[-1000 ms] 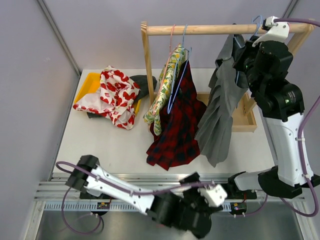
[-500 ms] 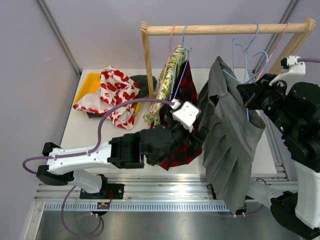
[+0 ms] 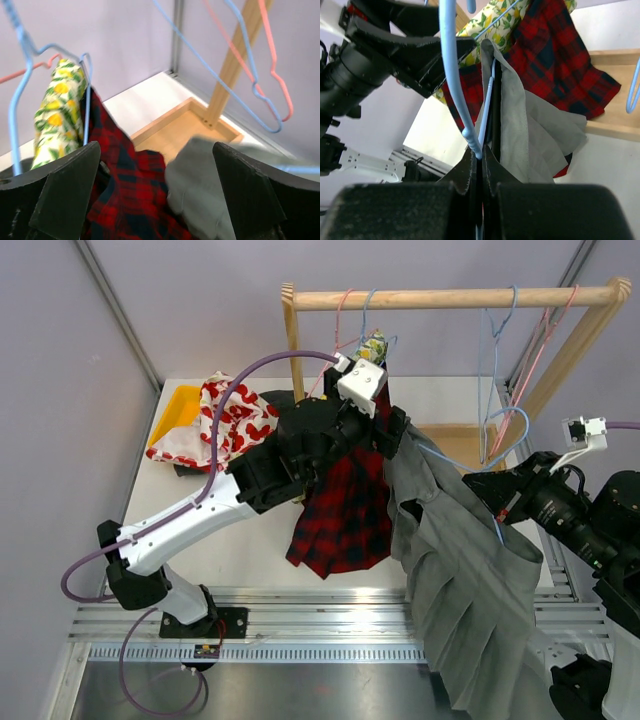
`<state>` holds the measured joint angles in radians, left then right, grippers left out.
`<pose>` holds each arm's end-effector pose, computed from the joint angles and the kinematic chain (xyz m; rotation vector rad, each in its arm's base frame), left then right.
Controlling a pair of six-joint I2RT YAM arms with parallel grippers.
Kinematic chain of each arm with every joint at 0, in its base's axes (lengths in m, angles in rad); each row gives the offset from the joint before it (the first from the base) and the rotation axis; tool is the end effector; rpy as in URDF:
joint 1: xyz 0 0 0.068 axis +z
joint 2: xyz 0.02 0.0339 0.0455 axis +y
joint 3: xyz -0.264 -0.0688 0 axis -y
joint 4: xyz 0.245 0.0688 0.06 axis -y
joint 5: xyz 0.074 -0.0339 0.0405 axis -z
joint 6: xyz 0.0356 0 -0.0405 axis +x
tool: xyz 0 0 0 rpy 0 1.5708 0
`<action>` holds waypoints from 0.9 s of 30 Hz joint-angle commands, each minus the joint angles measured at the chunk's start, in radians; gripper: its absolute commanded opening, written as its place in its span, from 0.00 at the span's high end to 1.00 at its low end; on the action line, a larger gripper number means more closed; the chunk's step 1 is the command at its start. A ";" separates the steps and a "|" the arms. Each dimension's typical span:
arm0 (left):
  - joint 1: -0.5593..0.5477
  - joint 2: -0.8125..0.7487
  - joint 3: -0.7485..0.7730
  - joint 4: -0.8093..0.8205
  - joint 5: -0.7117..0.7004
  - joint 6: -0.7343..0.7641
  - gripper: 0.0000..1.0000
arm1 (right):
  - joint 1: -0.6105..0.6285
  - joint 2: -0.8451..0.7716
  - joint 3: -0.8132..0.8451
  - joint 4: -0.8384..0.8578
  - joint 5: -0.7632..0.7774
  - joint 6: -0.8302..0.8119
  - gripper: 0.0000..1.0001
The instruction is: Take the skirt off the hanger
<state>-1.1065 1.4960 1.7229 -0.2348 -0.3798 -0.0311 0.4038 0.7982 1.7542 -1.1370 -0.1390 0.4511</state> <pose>0.1607 -0.2914 0.4895 0.5507 1.5120 -0.5887 0.0307 0.0185 0.5176 -0.0621 1.8087 0.7388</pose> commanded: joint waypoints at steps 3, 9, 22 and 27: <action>0.014 0.030 0.101 0.046 0.211 -0.015 0.01 | -0.003 -0.022 0.033 0.002 -0.053 0.029 1.00; 0.016 0.020 0.099 0.000 0.272 -0.023 0.01 | -0.002 -0.005 0.096 -0.043 -0.022 0.012 1.00; 0.077 -0.065 -0.048 0.094 0.374 -0.112 0.15 | -0.003 0.024 0.211 -0.075 -0.037 0.015 1.00; 0.094 -0.066 -0.066 0.175 0.473 -0.156 0.16 | -0.003 0.019 0.208 -0.070 -0.057 0.029 1.00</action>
<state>-1.0275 1.4639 1.6653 -0.1719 -0.0059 -0.1436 0.4038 0.8066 1.9358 -1.2713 -0.1600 0.4545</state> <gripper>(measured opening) 0.841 0.031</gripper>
